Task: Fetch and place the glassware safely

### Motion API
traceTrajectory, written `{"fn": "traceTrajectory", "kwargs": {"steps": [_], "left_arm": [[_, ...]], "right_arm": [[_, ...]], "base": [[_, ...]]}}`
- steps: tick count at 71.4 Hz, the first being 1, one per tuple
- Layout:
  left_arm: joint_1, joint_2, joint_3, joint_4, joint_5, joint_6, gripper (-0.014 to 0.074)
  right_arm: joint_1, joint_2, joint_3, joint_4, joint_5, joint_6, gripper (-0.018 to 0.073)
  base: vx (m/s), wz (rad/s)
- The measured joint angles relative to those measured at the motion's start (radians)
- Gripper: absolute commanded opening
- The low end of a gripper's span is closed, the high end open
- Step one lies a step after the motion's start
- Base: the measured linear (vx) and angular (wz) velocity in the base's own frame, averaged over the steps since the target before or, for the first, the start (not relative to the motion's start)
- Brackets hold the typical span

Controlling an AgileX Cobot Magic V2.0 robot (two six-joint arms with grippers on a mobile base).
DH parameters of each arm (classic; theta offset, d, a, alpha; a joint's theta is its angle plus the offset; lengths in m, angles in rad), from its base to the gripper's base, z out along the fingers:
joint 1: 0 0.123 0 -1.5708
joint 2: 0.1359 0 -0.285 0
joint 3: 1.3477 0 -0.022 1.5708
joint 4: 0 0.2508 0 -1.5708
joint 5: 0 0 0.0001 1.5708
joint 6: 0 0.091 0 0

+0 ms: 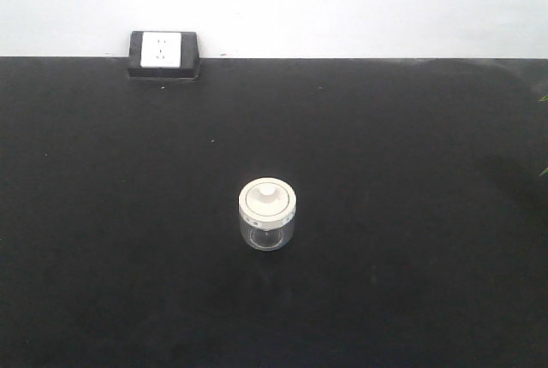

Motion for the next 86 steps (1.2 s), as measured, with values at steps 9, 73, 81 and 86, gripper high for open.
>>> {"fn": "traceTrajectory", "kwargs": {"steps": [9,73,81,86], "left_arm": [[0.0,0.0,0.0,0.0,0.0,0.0,-0.0007],[0.0,0.0,0.0,0.0,0.0,0.0,-0.0007],[0.0,-0.005,0.0,0.0,0.0,0.0,-0.0007],[0.0,-0.023,0.0,0.0,0.006,0.0,-0.0007]], "right_arm": [[0.0,-0.018,0.0,0.0,0.008,0.0,-0.0003],[-0.004,-0.018,0.0,0.0,0.013,0.0,-0.0003],[-0.004,-0.018,0.0,0.0,0.014,0.0,-0.0003],[-0.004,-0.018,0.0,0.0,0.014,0.0,-0.0003]], "base": [[0.0,0.0],[0.0,0.0],[0.0,0.0],[0.0,0.0]]}}
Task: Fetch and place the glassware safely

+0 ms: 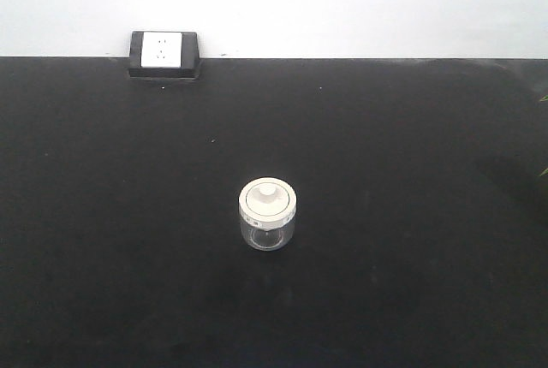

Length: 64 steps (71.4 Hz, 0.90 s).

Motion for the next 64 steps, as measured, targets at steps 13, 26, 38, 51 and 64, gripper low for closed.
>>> {"fn": "traceTrajectory", "kwargs": {"steps": [13,26,38,51,64], "left_arm": [[0.0,-0.083,0.007,0.0,0.088,0.0,-0.0007],[0.0,-0.195,0.071,0.0,0.201,0.0,-0.0007],[0.0,-0.25,0.114,-0.001,0.249,0.0,-0.0007],[0.0,-0.256,0.116,-0.001,0.305,0.0,-0.0007],[0.0,-0.256,0.116,-0.001,0.319,0.0,-0.0007]], "right_arm": [[0.0,0.0,0.0,0.0,0.0,0.0,-0.0003],[0.0,0.0,0.0,0.0,0.001,0.0,-0.0003],[0.0,0.0,0.0,0.0,0.001,0.0,-0.0003],[0.0,0.0,0.0,0.0,0.001,0.0,-0.0003],[0.0,0.0,0.0,0.0,0.001,0.0,-0.0003]], "base": [[0.0,0.0],[0.0,0.0],[0.0,0.0],[0.0,0.0],[0.0,0.0]]}}
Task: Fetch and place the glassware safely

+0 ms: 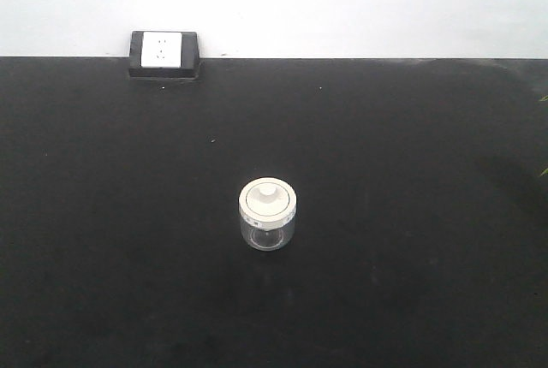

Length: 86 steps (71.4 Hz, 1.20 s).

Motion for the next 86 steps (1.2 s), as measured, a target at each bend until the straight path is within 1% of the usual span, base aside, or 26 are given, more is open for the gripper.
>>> {"fn": "traceTrajectory", "kwargs": {"steps": [86], "left_arm": [[0.0,0.0,0.0,0.0,0.001,0.0,-0.0007]], "right_arm": [[0.0,0.0,0.0,0.003,0.0,-0.006,-0.0003]], "base": [[0.0,0.0]]}}
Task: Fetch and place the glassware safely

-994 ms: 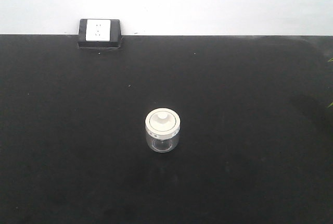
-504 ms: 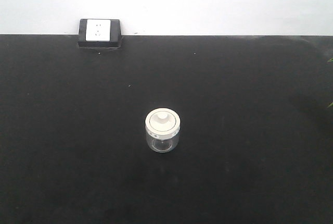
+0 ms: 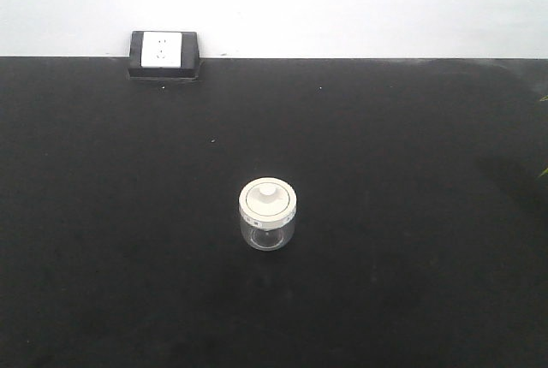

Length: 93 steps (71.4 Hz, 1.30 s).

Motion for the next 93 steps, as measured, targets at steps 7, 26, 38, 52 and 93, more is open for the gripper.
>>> {"fn": "traceTrajectory", "kwargs": {"steps": [7,26,38,52,93], "left_arm": [[0.0,0.0,0.0,0.0,0.0,0.0,-0.0007],[0.0,0.0,0.0,0.0,0.0,0.0,-0.0007],[0.0,0.0,0.0,0.0,0.0,0.0,-0.0007],[0.0,0.0,0.0,0.0,0.0,0.0,-0.0007],[0.0,0.0,0.0,0.0,0.007,0.0,-0.0007]], "right_arm": [[-0.011,0.0,0.0,0.047,0.0,-0.029,-0.0003],[-0.175,0.0,0.0,0.295,0.02,-0.249,-0.0003],[-0.264,0.0,0.041,0.38,0.005,-0.332,-0.0003],[-0.323,0.0,0.146,0.462,-0.04,-0.347,-0.0003],[-0.356,-0.073,0.233,0.46,-0.085,-0.351,-0.0003]], "base": [[0.0,0.0],[0.0,0.0],[0.0,0.0],[0.0,0.0],[0.0,0.0]]}}
